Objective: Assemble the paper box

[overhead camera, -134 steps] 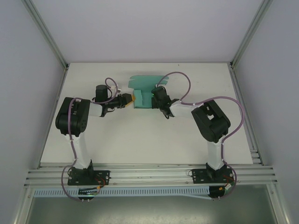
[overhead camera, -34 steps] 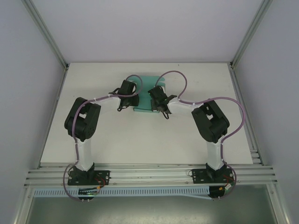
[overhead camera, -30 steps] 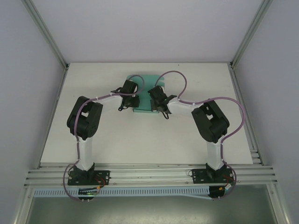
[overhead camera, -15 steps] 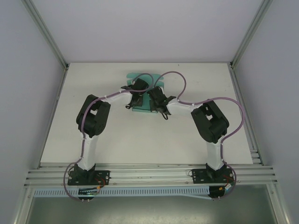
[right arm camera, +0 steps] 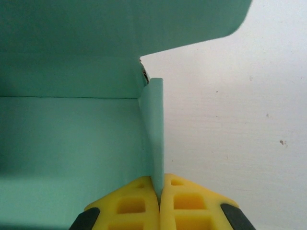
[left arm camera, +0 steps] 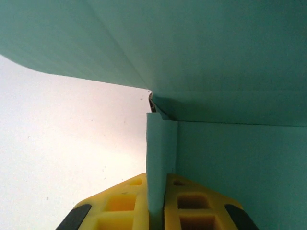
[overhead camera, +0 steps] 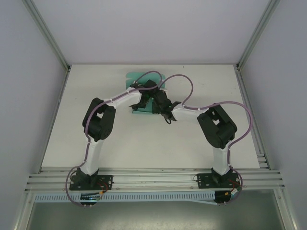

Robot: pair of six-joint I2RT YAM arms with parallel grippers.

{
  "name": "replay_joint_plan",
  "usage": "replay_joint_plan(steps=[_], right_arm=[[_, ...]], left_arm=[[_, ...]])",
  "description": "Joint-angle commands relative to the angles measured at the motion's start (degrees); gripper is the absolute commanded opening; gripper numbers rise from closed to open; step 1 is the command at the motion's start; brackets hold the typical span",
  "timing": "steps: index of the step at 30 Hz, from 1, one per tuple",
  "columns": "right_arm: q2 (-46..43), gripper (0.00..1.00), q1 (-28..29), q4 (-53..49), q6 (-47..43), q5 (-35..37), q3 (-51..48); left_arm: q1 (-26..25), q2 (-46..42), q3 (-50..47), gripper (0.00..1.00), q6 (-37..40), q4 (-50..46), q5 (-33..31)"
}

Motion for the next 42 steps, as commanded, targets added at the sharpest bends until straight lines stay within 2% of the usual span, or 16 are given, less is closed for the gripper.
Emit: replay_joint_plan(steps=[1, 3, 7, 12, 13, 16, 18, 19, 23, 26, 27, 31, 33, 36, 39, 42], right_arm=[[-4.4, 0.00, -0.3, -3.5, -7.2, 14.3, -0.4], [-4.3, 0.00, -0.3, -3.7, -6.9, 14.3, -0.3], [-4.6, 0.00, -0.3, -3.4, -6.5, 13.9, -0.8], [-5.3, 0.00, -0.4, -0.9, -6.7, 11.5, -1.7], [-5.5, 0.00, -0.4, 0.0, -7.0, 11.0, -2.1], [-6.2, 0.00, -0.4, 2.8, -7.9, 9.6, -3.4], [-6.2, 0.00, -0.3, 3.0, -8.0, 9.6, -3.6], [-6.2, 0.00, -0.4, 3.0, -8.0, 9.6, -3.7], [-6.6, 0.00, -0.2, 3.9, -7.9, 9.4, -4.6], [-6.9, 0.00, 0.2, 5.1, -8.4, 9.6, -5.4], [-6.8, 0.00, 0.3, 5.3, -8.6, 9.9, -5.5], [-6.4, 0.00, 0.7, 5.3, -9.2, 11.1, -5.3], [-6.5, 0.00, 0.8, 5.4, -9.3, 10.9, -5.2], [-6.7, 0.00, 0.9, 5.3, -9.7, 10.8, -5.0], [-6.7, 0.00, 1.0, 4.8, -9.9, 11.2, -4.7], [-6.6, 0.00, 1.2, 5.8, -10.2, 11.2, -4.9]], left_arm=[[2.4, 5.7, -3.6, 0.00, -4.6, -22.0, -18.6], [2.5, 3.3, -7.3, 0.00, 2.2, -14.1, -14.8], [2.4, -2.2, -13.4, 0.00, 12.9, 2.7, -2.8], [2.4, -5.8, -16.0, 0.00, 19.3, 13.6, 13.6], [2.4, -6.4, -16.2, 0.05, 19.7, 14.8, 16.7], [2.5, -8.5, -17.1, 0.30, 20.3, 18.9, 24.3], [2.5, -10.0, -17.4, 0.33, 20.3, 20.6, 27.7], [2.6, -10.8, -17.5, 0.37, 20.3, 21.5, 29.8], [3.5, -13.7, -18.0, 0.50, 18.8, 22.9, 33.1], [4.5, -16.0, -19.1, 0.53, 17.7, 23.8, 35.3], [4.9, -16.9, -19.9, 0.60, 17.2, 24.4, 36.2], [6.7, -20.7, -22.6, 0.64, 16.0, 27.3, 40.2], [7.4, -21.8, -23.5, 0.65, 15.9, 27.8, 39.1], [8.8, -21.6, -23.4, 0.59, 15.6, 26.1, 39.2], [10.1, -21.7, -25.2, 0.52, 15.1, 27.1, 42.0], [11.0, -20.6, -26.0, 0.54, 14.8, 28.9, 44.9]])
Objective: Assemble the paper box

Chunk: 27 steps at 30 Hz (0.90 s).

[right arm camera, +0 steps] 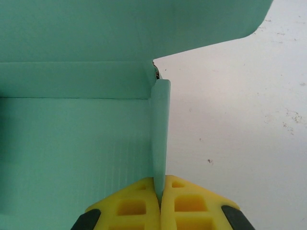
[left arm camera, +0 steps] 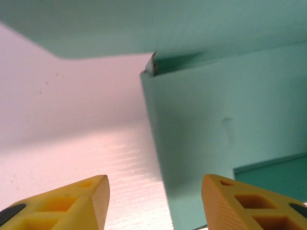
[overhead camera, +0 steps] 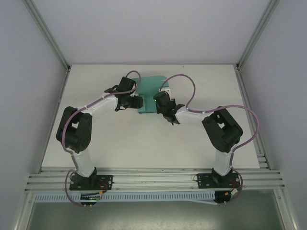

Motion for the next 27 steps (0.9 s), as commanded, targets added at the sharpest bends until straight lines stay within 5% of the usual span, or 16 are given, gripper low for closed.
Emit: replay_joint_plan(steps=[1, 9, 12, 17, 22, 27], right_arm=[[-1.8, 0.00, 0.8, 2.6, -1.5, 1.7, 0.2], [-1.4, 0.00, 2.0, 2.0, -3.7, 4.1, 1.3], [-1.3, 0.00, 2.2, 2.1, -3.8, 4.2, 1.3], [-1.3, 0.00, 2.6, 2.2, -3.9, 4.4, 1.6], [-1.3, 0.00, 2.7, 2.5, -4.3, 5.1, 1.8], [-1.3, 0.00, 3.3, 2.7, -4.7, 5.5, 2.0]], left_arm=[[1.0, 1.0, -0.4, 0.54, -0.9, 2.0, 4.3], [1.8, 7.8, 3.6, 0.48, -1.3, 2.8, 7.8], [1.9, 9.6, 4.9, 0.33, -1.3, 1.9, 5.5], [1.8, 13.5, 6.8, 0.25, -1.6, 0.6, 2.1], [1.8, 15.5, 7.0, 0.25, -0.5, -0.6, 2.0], [1.5, 17.1, 7.8, 0.00, -0.8, -3.7, -4.1]])
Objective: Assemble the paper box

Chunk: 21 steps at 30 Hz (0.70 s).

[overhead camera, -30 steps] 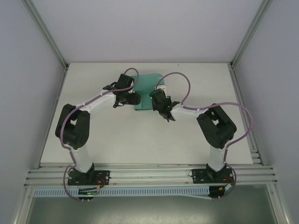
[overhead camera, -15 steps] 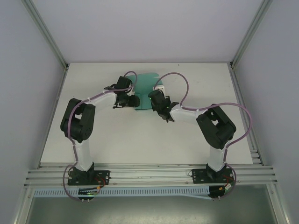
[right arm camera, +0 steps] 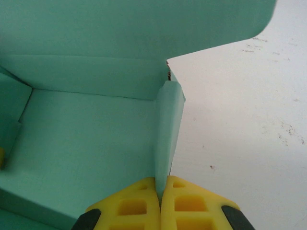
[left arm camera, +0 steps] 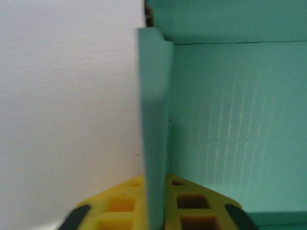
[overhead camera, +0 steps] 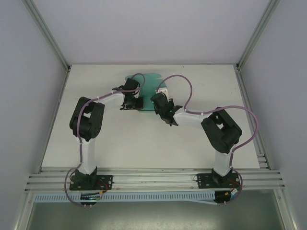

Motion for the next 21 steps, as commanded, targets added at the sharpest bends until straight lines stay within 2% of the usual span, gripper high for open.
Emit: replay_joint_plan(steps=[1, 4, 5, 6, 9, 11, 14, 17, 21], right_arm=[[-1.3, 0.00, 1.0, 1.5, -2.2, 2.1, 1.8], [-1.7, 0.00, 1.8, 1.7, -3.1, 2.1, 2.1], [-2.1, 0.00, 2.2, 1.9, -3.4, 2.1, 2.3], [-2.7, 0.06, 2.4, 2.0, -3.8, 1.9, 2.5], [-5.4, 0.46, 2.4, 1.8, -3.1, 1.1, 2.8], [-8.2, 0.61, 2.2, 3.1, -3.2, 0.6, 1.6], [-13.8, 0.77, 1.4, 5.1, -3.3, -1.1, -1.6], [-20.2, 0.91, -0.4, 4.7, -2.5, -1.5, -5.2], [-30.1, 0.95, -6.8, 1.4, 4.7, -2.1, -11.9]], left_arm=[[0.7, 2.9, 0.0, 0.00, 1.0, -5.3, -9.1], [-0.7, 3.1, 1.0, 0.00, 1.3, -6.8, -16.4], [-0.8, 2.9, 1.0, 0.00, 1.5, -6.8, -16.1], [-1.0, 1.7, -0.4, 0.00, 1.5, -4.7, -14.6], [-0.9, -3.5, -5.4, 0.00, 1.6, 3.8, -8.8], [-0.9, -5.8, -6.4, 0.00, 1.4, 6.7, -7.2], [-0.7, -8.6, -7.7, 0.00, 0.9, 10.5, -3.6], [0.4, -12.1, -11.2, 0.00, -0.5, 16.1, 3.1], [2.5, -19.9, -19.7, 0.00, -3.7, 29.2, 14.9]])
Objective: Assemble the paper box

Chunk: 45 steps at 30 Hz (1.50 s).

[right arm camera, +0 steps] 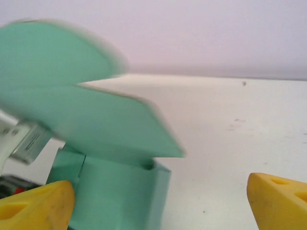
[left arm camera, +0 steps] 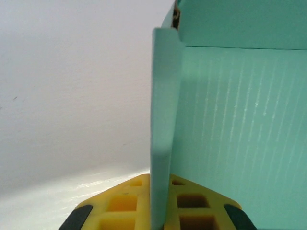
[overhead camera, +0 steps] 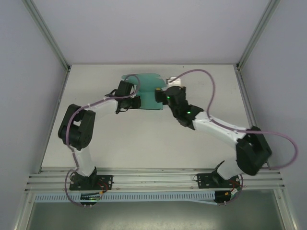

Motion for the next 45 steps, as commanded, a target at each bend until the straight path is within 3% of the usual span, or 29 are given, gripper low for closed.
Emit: replay_joint_plan(steps=[1, 4, 7, 12, 17, 20, 27, 33, 34, 37, 41, 45], right_arm=[[-7.0, 0.97, -6.4, -1.7, 7.6, -1.3, -6.8], [-12.3, 0.98, -12.8, 0.8, 12.3, -10.1, -13.1], [-12.8, 0.98, -15.8, 5.1, 11.3, -21.1, -15.8], [-2.5, 0.98, -16.1, 10.2, 10.8, -34.6, -11.8], [7.8, 0.96, -15.9, 20.9, 14.7, -48.2, -6.6], [11.3, 0.96, -15.8, 25.2, 15.6, -51.0, -4.1], [12.3, 0.96, -15.6, 23.2, 12.9, -51.5, 0.1], [13.9, 0.96, -15.5, 25.8, 15.3, -57.4, -0.9], [13.7, 0.96, -15.6, 26.0, 15.4, -57.4, -1.3], [10.4, 0.96, -16.7, 17.2, 15.5, -46.3, -2.6], [0.6, 0.96, -16.6, 2.5, 12.2, -24.6, -6.7], [-5.8, 0.93, -12.4, -10.5, 8.7, -15.4, -4.6]], left_arm=[[1.4, -8.5, -6.9, 0.00, -2.2, 16.4, 12.5], [1.4, -14.6, -12.6, 0.00, -1.2, 25.2, 15.7], [1.4, -17.0, -13.2, 0.00, -1.0, 27.1, 19.8], [1.4, -17.0, -13.6, 0.00, -4.7, 34.0, 29.0], [1.4, -15.6, -11.5, 0.00, -4.7, 32.4, 30.9], [1.4, -15.2, -11.5, 0.00, -4.4, 32.4, 32.2], [1.4, -13.3, -9.6, 0.00, -5.1, 28.6, 31.8], [1.3, -11.5, -5.8, 0.00, -3.1, 18.8, 24.4], [1.3, -11.4, -5.5, 0.00, -2.3, 17.2, 23.3], [1.2, -12.7, -6.8, 0.00, -0.6, 15.6, 17.5], [1.3, -14.0, -7.9, 0.00, 2.0, 10.8, 5.0], [1.1, -11.0, -5.2, 0.00, 3.0, 1.8, -3.6]])
